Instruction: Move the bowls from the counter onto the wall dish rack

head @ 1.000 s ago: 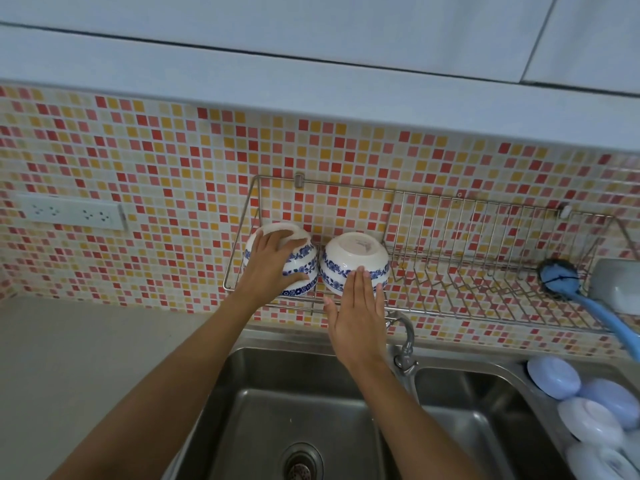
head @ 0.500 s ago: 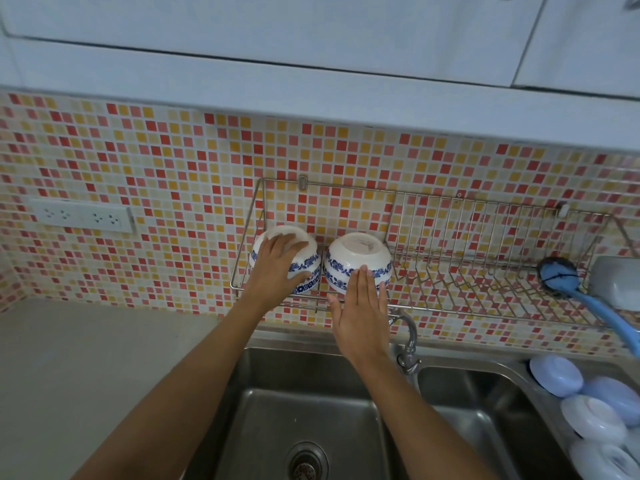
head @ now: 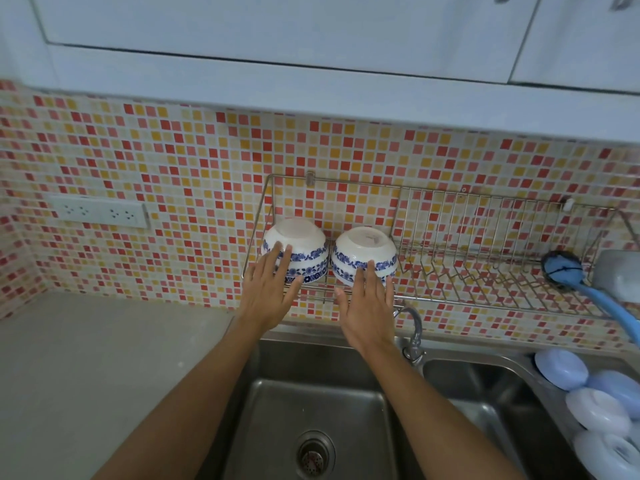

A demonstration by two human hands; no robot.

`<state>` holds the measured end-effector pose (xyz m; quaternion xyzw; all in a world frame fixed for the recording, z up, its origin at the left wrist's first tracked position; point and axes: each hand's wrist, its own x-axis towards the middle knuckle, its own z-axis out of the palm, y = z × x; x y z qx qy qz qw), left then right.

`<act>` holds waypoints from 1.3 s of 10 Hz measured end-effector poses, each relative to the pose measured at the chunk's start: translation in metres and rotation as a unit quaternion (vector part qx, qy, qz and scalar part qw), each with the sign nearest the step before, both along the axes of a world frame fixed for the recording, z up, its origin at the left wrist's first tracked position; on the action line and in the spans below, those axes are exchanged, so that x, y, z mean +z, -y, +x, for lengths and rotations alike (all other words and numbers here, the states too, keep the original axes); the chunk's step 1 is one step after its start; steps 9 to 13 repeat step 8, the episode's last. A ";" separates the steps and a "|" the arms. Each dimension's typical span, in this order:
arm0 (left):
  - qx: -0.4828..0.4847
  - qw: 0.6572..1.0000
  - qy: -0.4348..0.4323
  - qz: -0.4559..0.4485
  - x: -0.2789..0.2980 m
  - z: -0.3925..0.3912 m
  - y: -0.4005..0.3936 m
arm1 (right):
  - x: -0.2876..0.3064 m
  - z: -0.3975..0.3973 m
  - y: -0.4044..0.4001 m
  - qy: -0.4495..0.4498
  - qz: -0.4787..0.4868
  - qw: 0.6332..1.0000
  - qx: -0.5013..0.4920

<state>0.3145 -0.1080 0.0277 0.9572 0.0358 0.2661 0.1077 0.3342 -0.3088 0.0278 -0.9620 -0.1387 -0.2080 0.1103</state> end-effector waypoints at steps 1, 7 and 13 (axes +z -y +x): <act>0.006 0.999 -0.046 -0.003 0.003 0.000 0.000 | 0.004 -0.001 0.003 -0.029 -0.001 1.000 0.011; -0.051 0.978 -0.198 0.025 0.082 -0.082 0.011 | 0.087 -0.073 0.038 -0.147 0.050 0.986 0.058; -0.065 0.983 -0.168 0.046 0.118 -0.095 0.011 | 0.117 -0.088 0.039 -0.117 0.011 0.993 0.026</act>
